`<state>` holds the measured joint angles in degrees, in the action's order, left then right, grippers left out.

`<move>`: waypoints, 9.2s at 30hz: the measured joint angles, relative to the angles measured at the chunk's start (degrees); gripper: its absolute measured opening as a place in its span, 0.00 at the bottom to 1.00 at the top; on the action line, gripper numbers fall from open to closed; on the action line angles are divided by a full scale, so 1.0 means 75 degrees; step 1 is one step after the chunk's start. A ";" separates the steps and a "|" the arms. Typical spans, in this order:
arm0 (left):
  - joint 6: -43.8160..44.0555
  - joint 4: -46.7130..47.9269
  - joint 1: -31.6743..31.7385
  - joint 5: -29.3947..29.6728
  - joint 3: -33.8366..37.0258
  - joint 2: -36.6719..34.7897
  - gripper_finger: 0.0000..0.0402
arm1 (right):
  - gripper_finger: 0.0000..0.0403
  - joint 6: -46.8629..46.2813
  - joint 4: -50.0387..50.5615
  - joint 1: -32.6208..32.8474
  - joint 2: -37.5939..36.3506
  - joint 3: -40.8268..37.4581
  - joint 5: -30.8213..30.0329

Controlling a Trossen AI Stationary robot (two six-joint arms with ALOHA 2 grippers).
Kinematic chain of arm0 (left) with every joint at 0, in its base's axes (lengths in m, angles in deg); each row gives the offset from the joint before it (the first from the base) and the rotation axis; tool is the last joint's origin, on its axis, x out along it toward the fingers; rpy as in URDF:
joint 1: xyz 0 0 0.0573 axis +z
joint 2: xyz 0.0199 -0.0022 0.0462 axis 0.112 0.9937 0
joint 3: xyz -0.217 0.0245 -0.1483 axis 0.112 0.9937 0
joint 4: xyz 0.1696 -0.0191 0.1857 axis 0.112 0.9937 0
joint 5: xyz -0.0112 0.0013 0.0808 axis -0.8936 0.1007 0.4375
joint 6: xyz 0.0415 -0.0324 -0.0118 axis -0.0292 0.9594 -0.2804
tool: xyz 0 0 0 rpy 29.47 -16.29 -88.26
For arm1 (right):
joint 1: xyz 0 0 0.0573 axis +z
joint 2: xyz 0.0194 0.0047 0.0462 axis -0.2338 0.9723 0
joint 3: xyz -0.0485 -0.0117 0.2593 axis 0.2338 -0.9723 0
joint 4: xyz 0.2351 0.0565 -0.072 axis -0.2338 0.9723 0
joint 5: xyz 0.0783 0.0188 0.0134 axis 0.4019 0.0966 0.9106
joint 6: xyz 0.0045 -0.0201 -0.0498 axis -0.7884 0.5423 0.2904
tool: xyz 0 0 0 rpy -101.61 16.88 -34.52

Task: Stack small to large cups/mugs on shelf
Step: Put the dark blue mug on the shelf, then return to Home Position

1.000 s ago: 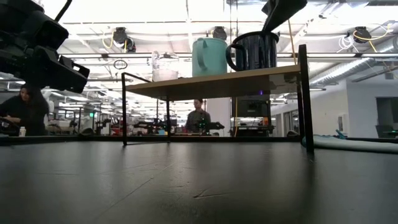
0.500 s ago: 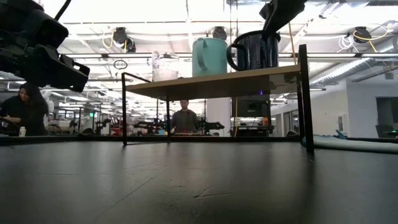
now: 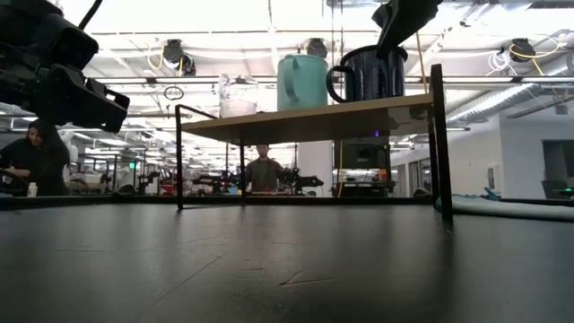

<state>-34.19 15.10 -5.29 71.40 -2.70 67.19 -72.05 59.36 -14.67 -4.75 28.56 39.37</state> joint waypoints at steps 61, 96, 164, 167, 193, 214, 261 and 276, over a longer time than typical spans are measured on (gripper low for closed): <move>0.0009 0.0004 -0.0001 -0.0006 0.0000 -0.0001 0.02 | 0.10 -0.0269 0.0114 0.0370 0.0004 -0.0001 0.0108; 0.0035 0.0004 0.0001 -0.0006 0.0000 0.0000 0.02 | 0.11 -0.0326 -0.0054 0.0370 0.0006 -0.0006 0.0040; -0.0026 -0.0153 0.0002 -0.0017 0.0000 -0.0001 0.02 | 0.00 -0.0664 -0.0656 0.0370 -0.4231 -0.1140 0.0040; -0.0026 -0.0153 -0.0001 -0.0015 0.0000 0.0000 0.02 | 0.00 -0.0697 -0.1479 0.0367 -0.4571 -0.1611 0.0421; -0.0184 -0.0244 0.0000 0.0067 0.0000 -0.0001 0.02 | 0.00 -0.0834 -0.4692 0.0369 -0.5952 -0.4345 0.3024; -0.1621 -0.0412 -0.0109 0.0670 -0.0513 -0.0845 0.02 | 0.00 -0.1181 -0.3698 0.0367 -0.7660 -0.5062 0.2044; -0.1358 0.1814 -0.1922 0.1492 -0.0632 -0.3178 0.02 | 0.00 -0.2069 -0.5664 0.0370 -0.9844 -0.8274 0.1804; -0.0663 0.1828 -0.1922 0.1460 -0.0632 -0.3157 0.02 | 0.00 -0.2361 -0.5862 0.0367 -0.9844 -0.8274 0.1884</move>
<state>-39.16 28.81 -19.70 82.35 -7.44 43.51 -89.76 15.39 -11.91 -78.58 -33.49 53.50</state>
